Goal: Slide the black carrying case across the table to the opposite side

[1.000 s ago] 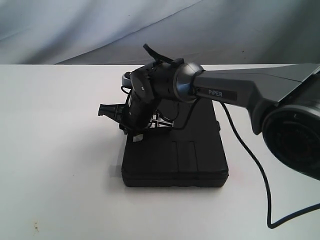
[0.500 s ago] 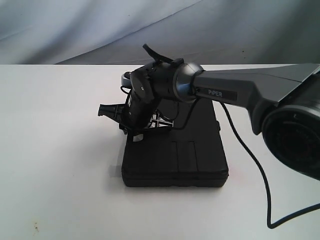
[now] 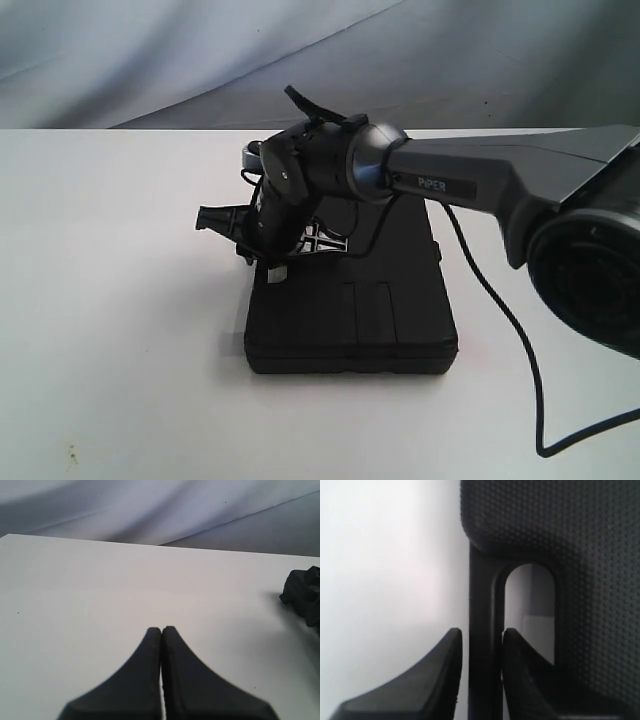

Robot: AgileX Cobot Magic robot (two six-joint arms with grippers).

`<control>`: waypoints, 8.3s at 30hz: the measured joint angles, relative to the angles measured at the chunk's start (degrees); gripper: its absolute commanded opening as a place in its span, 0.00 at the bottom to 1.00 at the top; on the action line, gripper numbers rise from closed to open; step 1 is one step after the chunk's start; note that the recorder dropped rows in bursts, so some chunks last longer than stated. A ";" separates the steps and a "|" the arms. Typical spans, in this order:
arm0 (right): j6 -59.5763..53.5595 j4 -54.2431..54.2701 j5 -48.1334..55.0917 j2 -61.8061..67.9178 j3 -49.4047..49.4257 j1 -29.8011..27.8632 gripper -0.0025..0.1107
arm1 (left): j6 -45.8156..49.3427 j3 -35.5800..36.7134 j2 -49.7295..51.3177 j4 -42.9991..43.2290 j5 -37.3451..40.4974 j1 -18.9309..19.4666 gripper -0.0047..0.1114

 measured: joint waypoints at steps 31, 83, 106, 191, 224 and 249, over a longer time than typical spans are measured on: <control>0.72 -37.06 10.86 -19.18 2.27 0.98 0.02 | 0.00 0.00 0.00 0.00 0.00 0.00 0.04; -22.83 -41.23 -35.86 -59.10 35.70 -10.39 0.02 | 0.00 0.00 0.00 0.00 0.00 0.00 0.04; -59.80 -3.16 -54.98 -110.97 84.68 -35.02 0.02 | 0.00 0.00 0.00 0.00 0.00 0.00 0.04; -45.80 1.46 -27.47 -134.40 104.26 -35.02 0.02 | 0.00 0.00 0.00 5.24 -7.37 0.00 0.04; -45.80 1.46 -27.47 -134.40 104.26 -35.02 0.02 | -14.86 -1.71 -0.08 25.01 -51.48 0.00 0.04; -45.80 1.46 -27.47 -134.40 104.26 -35.02 0.02 | -44.65 -35.92 28.11 64.52 -14.94 -1.64 0.04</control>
